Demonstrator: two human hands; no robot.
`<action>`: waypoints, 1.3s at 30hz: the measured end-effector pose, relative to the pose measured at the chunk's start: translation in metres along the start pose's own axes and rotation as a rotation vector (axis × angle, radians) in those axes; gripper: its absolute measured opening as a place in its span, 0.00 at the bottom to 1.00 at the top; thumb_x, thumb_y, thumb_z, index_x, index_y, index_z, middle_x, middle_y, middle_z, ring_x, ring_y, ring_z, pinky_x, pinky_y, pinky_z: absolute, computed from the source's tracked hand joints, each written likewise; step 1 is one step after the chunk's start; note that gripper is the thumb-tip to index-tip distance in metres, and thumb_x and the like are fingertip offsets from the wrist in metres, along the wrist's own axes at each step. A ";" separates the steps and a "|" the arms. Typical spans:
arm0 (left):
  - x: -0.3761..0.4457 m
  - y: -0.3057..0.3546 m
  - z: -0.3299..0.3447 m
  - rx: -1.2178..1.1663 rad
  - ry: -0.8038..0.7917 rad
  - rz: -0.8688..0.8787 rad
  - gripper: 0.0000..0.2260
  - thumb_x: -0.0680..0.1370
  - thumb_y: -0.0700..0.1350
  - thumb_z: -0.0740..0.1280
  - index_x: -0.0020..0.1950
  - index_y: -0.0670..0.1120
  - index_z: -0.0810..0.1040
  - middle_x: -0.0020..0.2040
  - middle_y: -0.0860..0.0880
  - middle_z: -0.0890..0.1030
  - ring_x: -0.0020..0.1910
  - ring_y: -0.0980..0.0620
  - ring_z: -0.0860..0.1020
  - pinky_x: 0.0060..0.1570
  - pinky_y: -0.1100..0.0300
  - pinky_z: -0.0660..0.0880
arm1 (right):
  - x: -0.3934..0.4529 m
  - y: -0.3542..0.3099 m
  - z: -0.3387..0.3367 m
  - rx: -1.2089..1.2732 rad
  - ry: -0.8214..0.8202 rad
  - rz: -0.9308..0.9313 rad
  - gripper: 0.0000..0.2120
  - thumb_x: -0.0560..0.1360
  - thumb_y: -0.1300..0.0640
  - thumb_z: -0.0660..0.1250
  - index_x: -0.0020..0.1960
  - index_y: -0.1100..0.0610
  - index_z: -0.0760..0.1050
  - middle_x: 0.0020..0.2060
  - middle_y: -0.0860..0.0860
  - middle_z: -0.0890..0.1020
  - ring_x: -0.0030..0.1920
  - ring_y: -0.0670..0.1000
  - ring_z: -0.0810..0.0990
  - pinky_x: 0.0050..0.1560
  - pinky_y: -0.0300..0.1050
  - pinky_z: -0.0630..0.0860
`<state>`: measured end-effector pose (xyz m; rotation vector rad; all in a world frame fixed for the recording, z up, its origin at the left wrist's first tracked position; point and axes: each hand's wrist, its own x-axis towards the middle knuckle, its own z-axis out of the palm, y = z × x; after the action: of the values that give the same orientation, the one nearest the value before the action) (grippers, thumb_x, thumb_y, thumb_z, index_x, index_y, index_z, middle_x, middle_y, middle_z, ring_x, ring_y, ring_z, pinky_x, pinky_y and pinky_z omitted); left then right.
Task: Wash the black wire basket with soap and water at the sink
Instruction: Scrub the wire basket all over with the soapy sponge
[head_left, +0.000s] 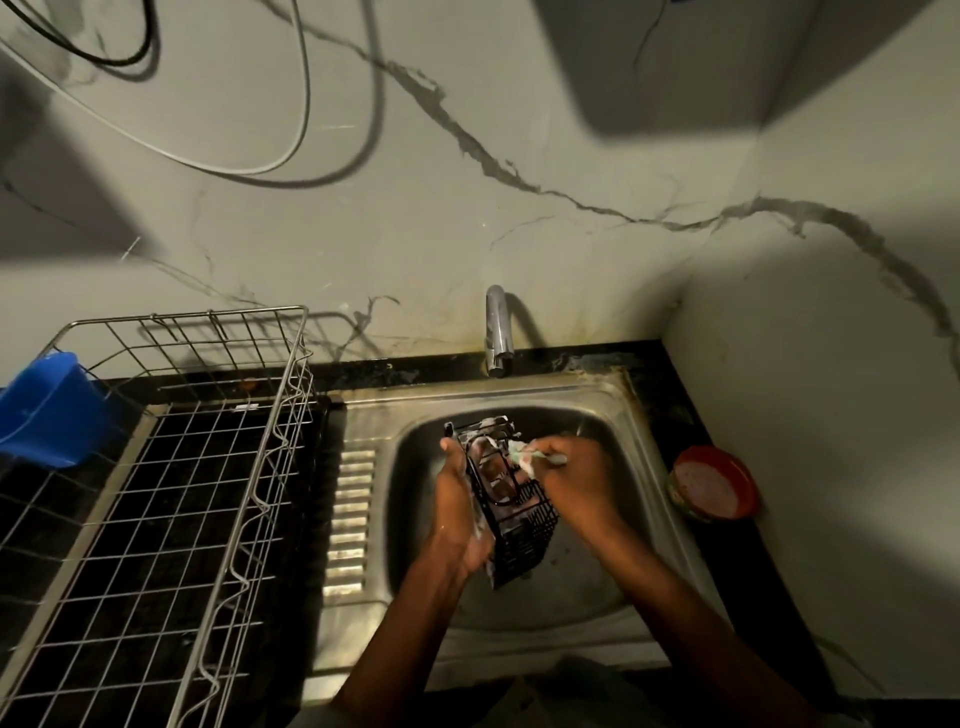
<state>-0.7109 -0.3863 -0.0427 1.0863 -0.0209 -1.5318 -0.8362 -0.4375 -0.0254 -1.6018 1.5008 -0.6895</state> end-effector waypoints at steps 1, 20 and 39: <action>0.005 -0.001 -0.005 -0.019 -0.019 -0.023 0.39 0.80 0.74 0.49 0.73 0.46 0.77 0.67 0.38 0.82 0.69 0.33 0.77 0.70 0.27 0.67 | 0.000 0.000 0.000 -0.113 -0.020 -0.041 0.06 0.74 0.59 0.74 0.49 0.50 0.86 0.46 0.45 0.87 0.46 0.43 0.84 0.47 0.41 0.81; 0.000 0.010 -0.002 -0.129 -0.072 0.037 0.35 0.82 0.69 0.51 0.77 0.46 0.74 0.71 0.36 0.78 0.69 0.34 0.77 0.62 0.38 0.78 | -0.015 -0.022 -0.003 -0.367 0.015 -0.181 0.04 0.73 0.59 0.74 0.46 0.51 0.85 0.41 0.49 0.87 0.41 0.49 0.84 0.40 0.42 0.80; -0.006 0.012 -0.003 -0.267 -0.220 0.048 0.27 0.81 0.62 0.56 0.51 0.46 0.88 0.51 0.42 0.85 0.45 0.44 0.83 0.46 0.54 0.80 | -0.047 -0.033 0.003 -0.210 -0.034 -0.431 0.12 0.71 0.67 0.72 0.46 0.51 0.85 0.45 0.45 0.83 0.45 0.46 0.82 0.47 0.46 0.80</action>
<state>-0.7004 -0.3830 -0.0341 0.6997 0.0065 -1.5539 -0.8227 -0.3925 0.0069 -2.1199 1.2437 -0.7504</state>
